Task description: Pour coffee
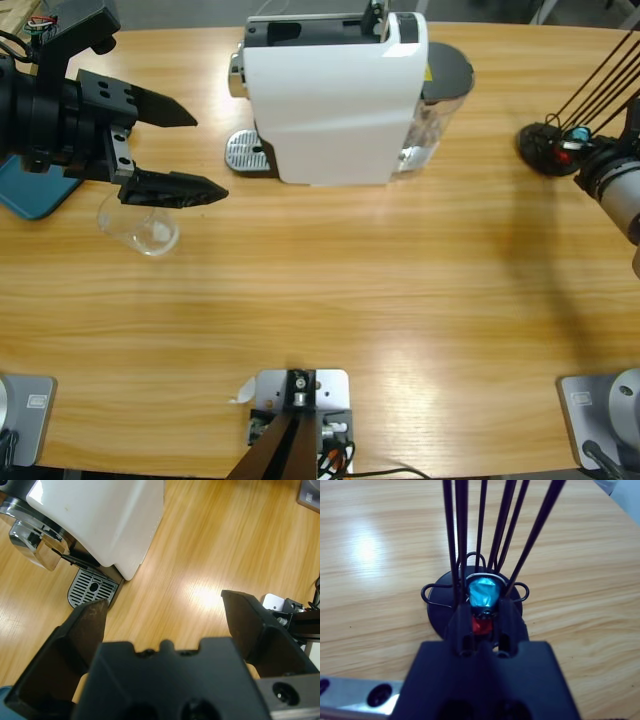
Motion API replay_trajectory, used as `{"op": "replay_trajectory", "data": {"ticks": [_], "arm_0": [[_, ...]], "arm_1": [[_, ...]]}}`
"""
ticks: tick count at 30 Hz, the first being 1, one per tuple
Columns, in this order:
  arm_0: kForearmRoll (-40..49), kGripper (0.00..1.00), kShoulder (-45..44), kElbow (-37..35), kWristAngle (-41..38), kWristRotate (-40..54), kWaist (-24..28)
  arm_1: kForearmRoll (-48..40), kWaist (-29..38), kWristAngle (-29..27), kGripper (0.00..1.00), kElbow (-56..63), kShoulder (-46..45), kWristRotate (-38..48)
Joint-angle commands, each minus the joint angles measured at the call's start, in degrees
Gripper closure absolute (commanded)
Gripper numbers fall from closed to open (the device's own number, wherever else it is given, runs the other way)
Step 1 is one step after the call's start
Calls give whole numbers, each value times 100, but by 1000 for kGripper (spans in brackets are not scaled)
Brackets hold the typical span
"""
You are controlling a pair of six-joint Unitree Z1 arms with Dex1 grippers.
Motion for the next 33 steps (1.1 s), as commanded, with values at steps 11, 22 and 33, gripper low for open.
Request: {"op": "replay_trajectory", "data": {"ticks": [11, 22, 33], "arm_0": [[-57, 13, -124, 341, -19, -82, -72], [-101, 13, -87, 368, -2, -135, -169], [-109, 9, -131, 477, 6, -184, -224]], "arm_1": [[23, -76, -143, 1000, -67, -1126, -803], [2533, -76, -6, 1000, -712, -2625, -863], [3725, -76, 228, 1000, -1289, -3390, -868]]}}
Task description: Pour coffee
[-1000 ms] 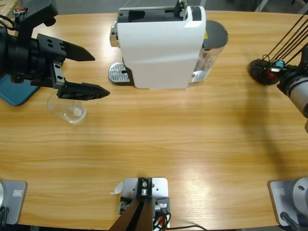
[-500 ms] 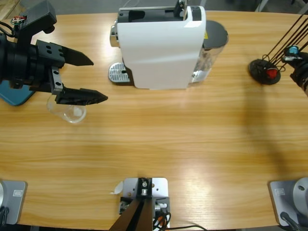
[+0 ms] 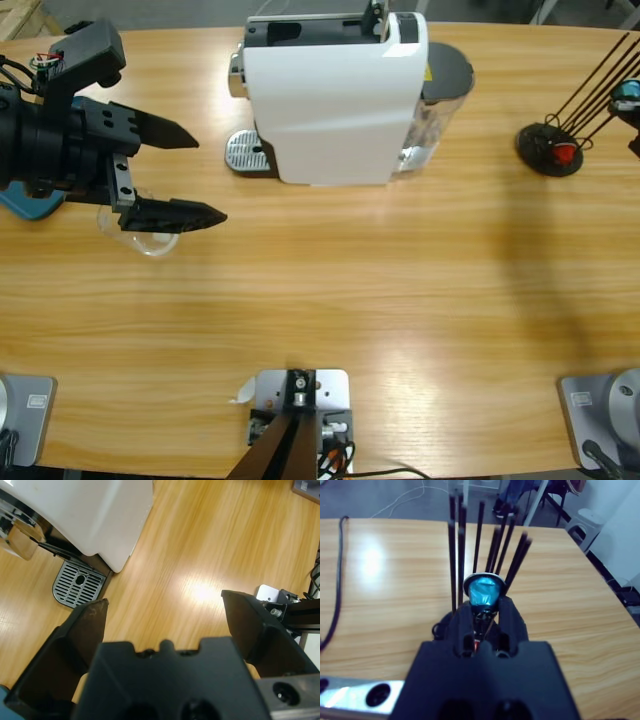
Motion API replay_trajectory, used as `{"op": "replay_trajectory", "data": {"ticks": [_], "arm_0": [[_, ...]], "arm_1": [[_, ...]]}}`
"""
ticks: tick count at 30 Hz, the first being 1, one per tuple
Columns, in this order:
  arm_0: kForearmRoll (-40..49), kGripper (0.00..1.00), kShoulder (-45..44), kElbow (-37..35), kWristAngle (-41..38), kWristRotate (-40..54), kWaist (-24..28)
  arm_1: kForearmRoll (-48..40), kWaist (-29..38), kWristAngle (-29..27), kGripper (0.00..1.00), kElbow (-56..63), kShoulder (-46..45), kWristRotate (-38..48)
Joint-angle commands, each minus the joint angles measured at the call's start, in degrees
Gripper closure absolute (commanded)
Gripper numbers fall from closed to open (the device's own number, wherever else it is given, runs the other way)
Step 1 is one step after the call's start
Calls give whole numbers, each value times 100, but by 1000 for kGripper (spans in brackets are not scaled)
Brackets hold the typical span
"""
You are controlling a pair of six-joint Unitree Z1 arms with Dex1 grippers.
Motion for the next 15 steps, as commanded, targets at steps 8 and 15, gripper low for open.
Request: {"op": "replay_trajectory", "data": {"ticks": [8, 15], "arm_0": [[-142, 8, -86, 271, 16, -175, -104], [-144, 9, -140, 306, 37, -186, -141]], "arm_1": [[1395, -171, 244, 1000, -691, -1041, -288], [1711, -262, 367, 1000, -954, -1227, -464]]}}
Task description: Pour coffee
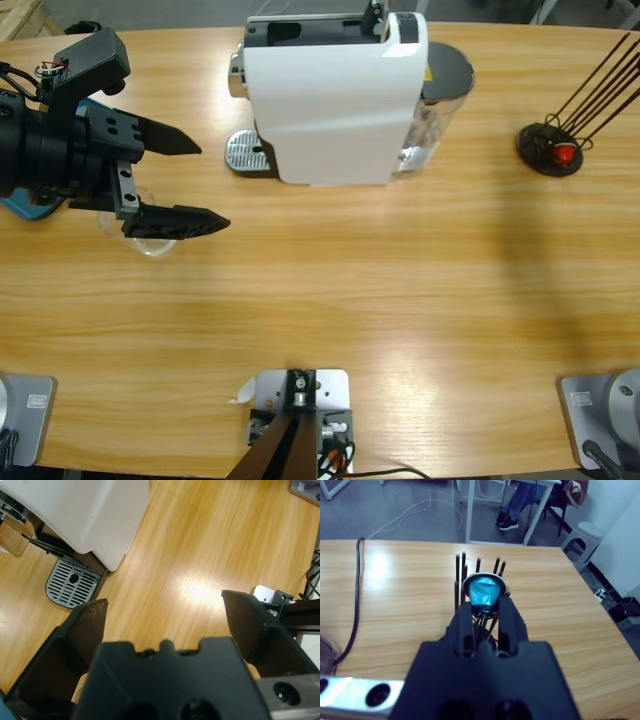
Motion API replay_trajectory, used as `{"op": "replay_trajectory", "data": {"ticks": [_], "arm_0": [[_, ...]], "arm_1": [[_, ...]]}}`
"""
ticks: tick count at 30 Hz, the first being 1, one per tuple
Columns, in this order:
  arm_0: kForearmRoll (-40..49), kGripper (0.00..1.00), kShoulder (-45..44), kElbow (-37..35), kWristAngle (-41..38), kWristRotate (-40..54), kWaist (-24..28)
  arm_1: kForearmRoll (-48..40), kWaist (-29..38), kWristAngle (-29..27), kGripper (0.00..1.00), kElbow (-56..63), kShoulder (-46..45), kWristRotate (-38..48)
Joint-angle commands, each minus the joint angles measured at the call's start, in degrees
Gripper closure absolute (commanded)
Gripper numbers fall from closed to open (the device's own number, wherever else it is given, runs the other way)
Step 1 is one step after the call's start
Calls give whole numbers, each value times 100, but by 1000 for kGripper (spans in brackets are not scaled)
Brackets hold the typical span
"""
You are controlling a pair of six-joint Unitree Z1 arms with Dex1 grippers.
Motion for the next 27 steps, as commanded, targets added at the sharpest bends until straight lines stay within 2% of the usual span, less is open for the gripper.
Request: {"op": "replay_trajectory", "data": {"ticks": [1, 5, 9, 11, 15, 18, 20, 22, 24, 27], "arm_0": [[-69, 9, -146, 236, 43, -49, -62], [-87, 13, -137, 207, 85, -94, -62], [-87, 13, -177, 209, 125, -133, -62], [-87, 13, -195, 223, 136, -161, -62], [-85, 17, -311, 214, 206, -205, -62], [-60, 23, -464, 200, 204, -413, -62], [28, 23, -576, 176, 166, -523, -62], [193, 23, -756, 153, 166, -557, -60], [355, 23, -952, 158, 185, -559, -32], [617, 23, -1262, 179, 271, -573, -18]], "arm_1": [[429, -146, 257, 1000, -275, -364, -283], [964, -146, 672, 1000, -606, -556, -539], [1990, -146, 820, 1000, -1277, -1096, -972], [2307, -154, 1138, 1000, -1585, -1266, -1074], [3338, -154, 2403, 1000, -2163, -1702, -1072], [4346, -154, 3859, 1000, -2525, -2004, -1341], [4637, -154, 4729, 1000, -2581, -1983, -1508], [4687, -119, 5348, 1000, -2596, -1932, -1580], [4680, 104, 5501, 1000, -2624, -1823, -1601], [4606, 710, 5399, 1000, -2759, -1488, -1707]]}}
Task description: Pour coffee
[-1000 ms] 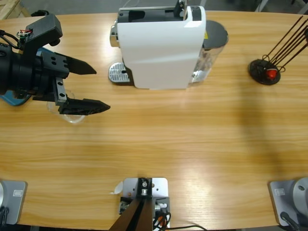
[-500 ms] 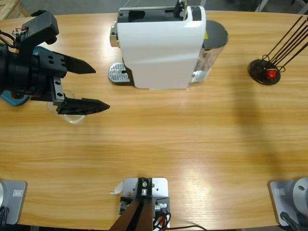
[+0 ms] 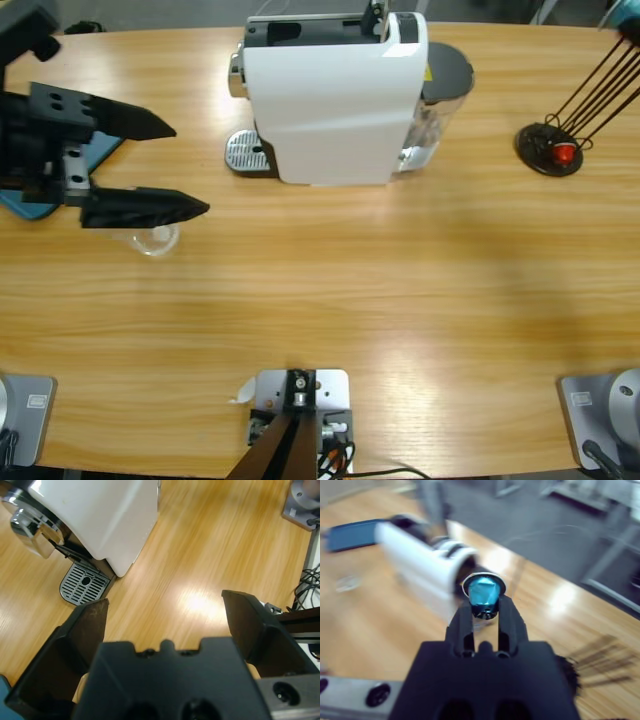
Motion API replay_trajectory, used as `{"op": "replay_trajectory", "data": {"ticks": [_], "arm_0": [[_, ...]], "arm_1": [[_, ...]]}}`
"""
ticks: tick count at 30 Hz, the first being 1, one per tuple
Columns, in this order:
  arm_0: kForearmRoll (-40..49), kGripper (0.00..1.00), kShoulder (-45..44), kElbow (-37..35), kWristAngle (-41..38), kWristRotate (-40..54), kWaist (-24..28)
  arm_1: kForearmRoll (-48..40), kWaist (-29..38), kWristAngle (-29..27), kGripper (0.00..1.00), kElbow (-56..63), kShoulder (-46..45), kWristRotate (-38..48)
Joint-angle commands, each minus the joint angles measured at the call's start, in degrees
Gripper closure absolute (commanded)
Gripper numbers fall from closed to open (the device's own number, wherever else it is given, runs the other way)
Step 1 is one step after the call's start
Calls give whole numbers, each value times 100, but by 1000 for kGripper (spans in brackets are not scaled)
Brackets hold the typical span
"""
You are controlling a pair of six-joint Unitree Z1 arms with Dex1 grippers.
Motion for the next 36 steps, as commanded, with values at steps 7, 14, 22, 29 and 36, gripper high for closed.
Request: {"op": "replay_trajectory", "data": {"ticks": [7, 14, 22, 29, 36], "arm_0": [[990, 23, -1056, 123, 319, -226, 8], [1205, 23, -1339, 241, 328, -240, 196], [1300, 23, -1566, 412, 328, -207, 442], [1300, 21, -1564, 452, 335, -196, 497], [1300, 23, -1522, 466, 345, -210, 509]], "arm_1": [[5, 2187, 191, 1000, -1198, 1519, -520], [-85, 2308, 639, 1000, -2098, 2836, -916], [-231, 2366, 1080, 1000, -3002, 3943, -1206], [-482, 2366, 725, 1000, -3058, 4381, -1271], [-487, 2361, 347, 1000, -3383, 4810, -1587]]}}
